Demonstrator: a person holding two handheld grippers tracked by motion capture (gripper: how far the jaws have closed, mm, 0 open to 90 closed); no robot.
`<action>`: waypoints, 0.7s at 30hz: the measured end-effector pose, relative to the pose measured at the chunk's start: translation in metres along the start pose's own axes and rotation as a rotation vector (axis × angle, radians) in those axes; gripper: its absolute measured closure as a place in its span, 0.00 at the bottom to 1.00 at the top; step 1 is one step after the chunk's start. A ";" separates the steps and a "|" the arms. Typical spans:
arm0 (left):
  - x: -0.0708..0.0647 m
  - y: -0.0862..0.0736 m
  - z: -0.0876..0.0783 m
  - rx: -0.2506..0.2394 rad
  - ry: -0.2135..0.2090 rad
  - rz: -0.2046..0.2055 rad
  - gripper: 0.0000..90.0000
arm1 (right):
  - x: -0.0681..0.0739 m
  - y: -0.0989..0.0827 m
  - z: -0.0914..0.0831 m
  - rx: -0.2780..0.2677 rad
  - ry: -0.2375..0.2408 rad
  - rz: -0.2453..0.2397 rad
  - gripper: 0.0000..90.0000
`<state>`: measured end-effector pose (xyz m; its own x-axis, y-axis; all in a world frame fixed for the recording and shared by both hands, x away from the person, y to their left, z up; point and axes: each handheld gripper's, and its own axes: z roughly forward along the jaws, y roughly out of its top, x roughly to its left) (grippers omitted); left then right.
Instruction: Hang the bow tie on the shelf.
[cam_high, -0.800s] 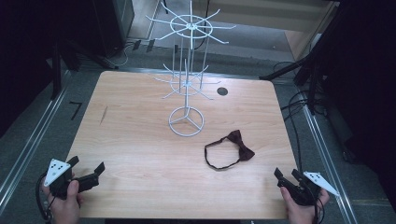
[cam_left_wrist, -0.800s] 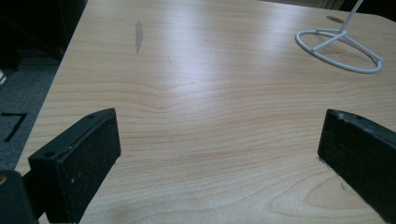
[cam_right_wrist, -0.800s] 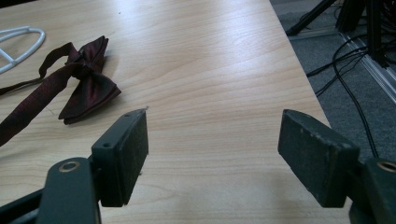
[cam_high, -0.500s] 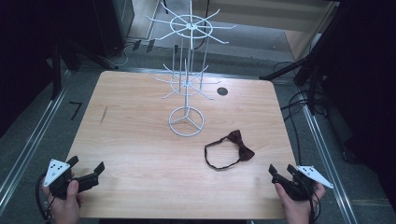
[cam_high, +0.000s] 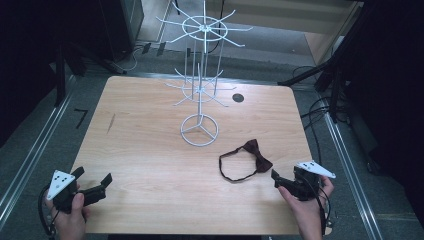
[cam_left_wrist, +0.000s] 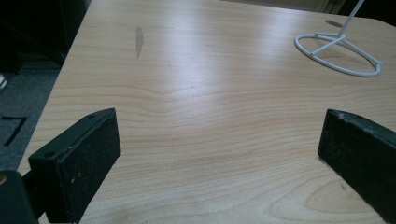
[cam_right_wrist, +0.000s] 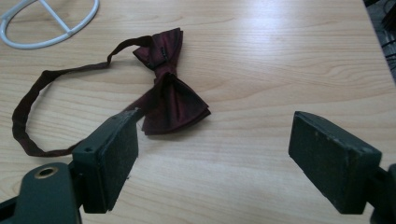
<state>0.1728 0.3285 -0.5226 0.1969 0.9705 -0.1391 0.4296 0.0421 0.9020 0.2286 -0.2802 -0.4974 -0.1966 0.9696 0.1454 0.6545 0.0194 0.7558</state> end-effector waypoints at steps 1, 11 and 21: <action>0.000 0.000 0.000 0.003 0.001 0.002 0.00 | 0.003 0.006 0.004 0.017 0.001 -0.009 0.18; 0.000 0.000 0.000 0.000 0.001 -0.001 0.00 | 0.024 0.027 0.030 0.099 0.013 -0.048 0.25; 0.000 0.000 0.000 0.005 -0.001 0.004 0.00 | 0.035 0.035 0.058 0.172 -0.008 -0.068 0.28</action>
<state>0.1730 0.3287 -0.5226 0.1993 0.9705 -0.1361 0.4332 0.0373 0.9005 0.2867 -0.2320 -0.5030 -0.2389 0.9667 0.0919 0.7555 0.1256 0.6430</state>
